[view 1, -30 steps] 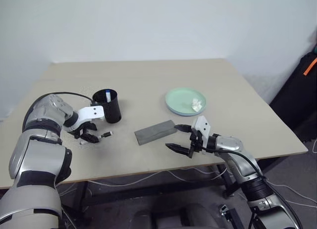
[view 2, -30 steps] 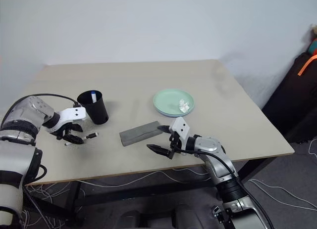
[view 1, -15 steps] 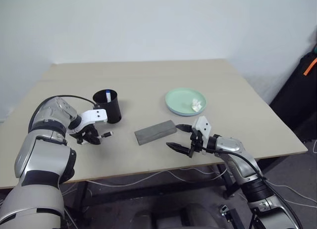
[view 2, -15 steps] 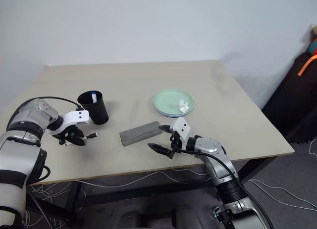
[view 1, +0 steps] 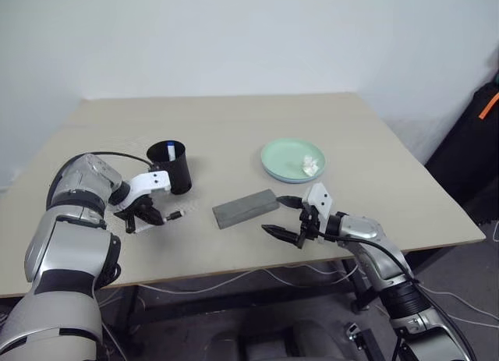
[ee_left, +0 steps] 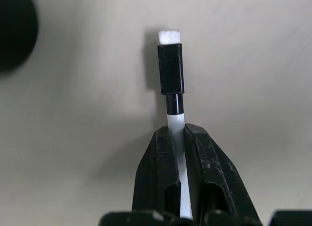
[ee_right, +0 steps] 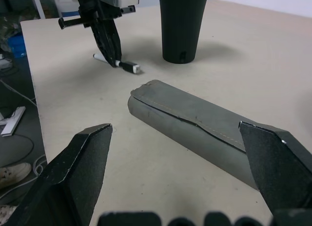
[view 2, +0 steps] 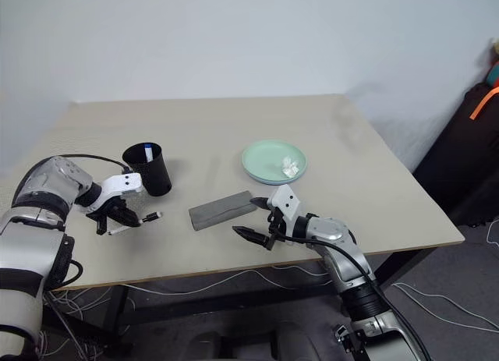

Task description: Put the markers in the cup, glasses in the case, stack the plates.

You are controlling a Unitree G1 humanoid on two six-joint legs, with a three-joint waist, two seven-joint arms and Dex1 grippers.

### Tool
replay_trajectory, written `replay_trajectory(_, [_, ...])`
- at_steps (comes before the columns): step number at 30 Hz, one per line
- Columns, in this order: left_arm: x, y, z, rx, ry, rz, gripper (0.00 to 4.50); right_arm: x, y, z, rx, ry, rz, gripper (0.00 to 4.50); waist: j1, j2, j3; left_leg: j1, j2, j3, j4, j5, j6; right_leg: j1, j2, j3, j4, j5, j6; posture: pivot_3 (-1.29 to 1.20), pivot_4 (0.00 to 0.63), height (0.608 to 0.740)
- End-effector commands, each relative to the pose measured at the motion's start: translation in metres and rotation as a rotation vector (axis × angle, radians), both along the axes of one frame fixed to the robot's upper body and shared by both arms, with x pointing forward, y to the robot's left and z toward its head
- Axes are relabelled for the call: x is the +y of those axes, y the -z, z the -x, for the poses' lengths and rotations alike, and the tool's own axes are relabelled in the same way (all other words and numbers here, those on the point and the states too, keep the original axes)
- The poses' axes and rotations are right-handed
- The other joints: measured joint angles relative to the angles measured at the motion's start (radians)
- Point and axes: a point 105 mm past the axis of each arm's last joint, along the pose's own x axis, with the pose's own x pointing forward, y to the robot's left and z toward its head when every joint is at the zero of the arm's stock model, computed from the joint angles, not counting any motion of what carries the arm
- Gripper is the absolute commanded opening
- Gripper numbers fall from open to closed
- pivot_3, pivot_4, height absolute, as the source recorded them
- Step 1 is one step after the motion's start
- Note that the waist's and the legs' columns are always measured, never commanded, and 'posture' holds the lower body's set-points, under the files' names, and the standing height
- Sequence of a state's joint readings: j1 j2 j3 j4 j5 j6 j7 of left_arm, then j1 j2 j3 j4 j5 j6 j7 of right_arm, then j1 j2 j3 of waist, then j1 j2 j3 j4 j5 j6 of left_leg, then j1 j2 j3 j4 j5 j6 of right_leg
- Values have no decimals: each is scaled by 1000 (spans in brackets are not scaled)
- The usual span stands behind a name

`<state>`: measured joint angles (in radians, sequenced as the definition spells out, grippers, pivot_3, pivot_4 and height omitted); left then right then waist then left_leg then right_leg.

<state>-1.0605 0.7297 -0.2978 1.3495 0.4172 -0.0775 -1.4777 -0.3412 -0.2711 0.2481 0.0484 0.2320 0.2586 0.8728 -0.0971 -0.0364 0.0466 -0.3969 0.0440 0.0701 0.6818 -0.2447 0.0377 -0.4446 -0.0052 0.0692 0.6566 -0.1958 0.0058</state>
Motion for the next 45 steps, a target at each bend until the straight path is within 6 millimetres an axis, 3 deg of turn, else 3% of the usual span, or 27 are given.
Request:
replay_trajectory(1, [-30,-24,-14,-101,92,167,29,-1,-16,-3,-61,-3,-25,4500,0,0,0,0,0,0,0,0,0,0,0,0,0,0,0,0,0,740])
replay_trajectory(5, [-58,-48,-25,-226,187,318,29,-1,-15,-2,-59,-6,-22,4500,0,0,0,0,0,0,0,0,0,0,0,0,0,0,0,0,0,740])
replay_trajectory(7, [-73,-66,-35,-368,215,396,29,-1,-15,-3,-59,-6,-22,4500,0,0,0,0,0,0,0,0,0,0,1,0,0,0,0,0,0,740])
replay_trajectory(10, [-85,-102,-56,-602,102,570,29,-1,-15,-2,-56,-6,-25,4500,0,0,0,0,0,0,0,0,0,0,1,1,0,0,0,0,0,740])
replay_trajectory(12, [-81,-126,-68,-775,3,653,29,1,-15,-2,-53,-8,-29,4500,-1,0,0,0,0,0,0,0,0,0,2,1,1,0,1,0,0,740])
replay_trajectory(18, [-49,-157,-85,-1087,-304,720,29,3,-15,-3,-48,-16,-33,4500,-1,0,0,2,1,0,0,0,0,1,3,1,2,2,3,0,0,740])
replay_trajectory(25, [-22,-157,-85,-1291,-542,698,29,4,-16,-4,-48,-22,-32,4500,0,-1,0,2,0,1,0,0,0,1,1,1,1,2,3,0,0,740])
replay_trajectory(35, [-30,-113,-79,-1246,-609,674,29,4,-15,-4,-49,-19,-34,4500,0,-1,0,2,0,1,0,0,0,1,2,1,1,2,3,0,0,740])
replay_trajectory(40, [-32,-108,-78,-1236,-639,687,29,3,-16,-4,-49,-13,-38,4500,0,-1,0,2,0,1,0,0,0,1,2,1,1,2,3,0,0,740])
replay_trajectory(41, [-32,-107,-78,-1233,-640,687,563,3,-16,-4,-49,-12,-39,4500,0,-1,0,2,0,1,0,0,0,1,1,1,1,2,3,0,0,740])
replay_trajectory(45, [-35,-102,-76,-1225,-633,677,1750,3,-16,-4,-49,-10,-41,4500,0,-1,0,2,0,1,0,0,0,1,1,1,1,2,3,0,0,740])
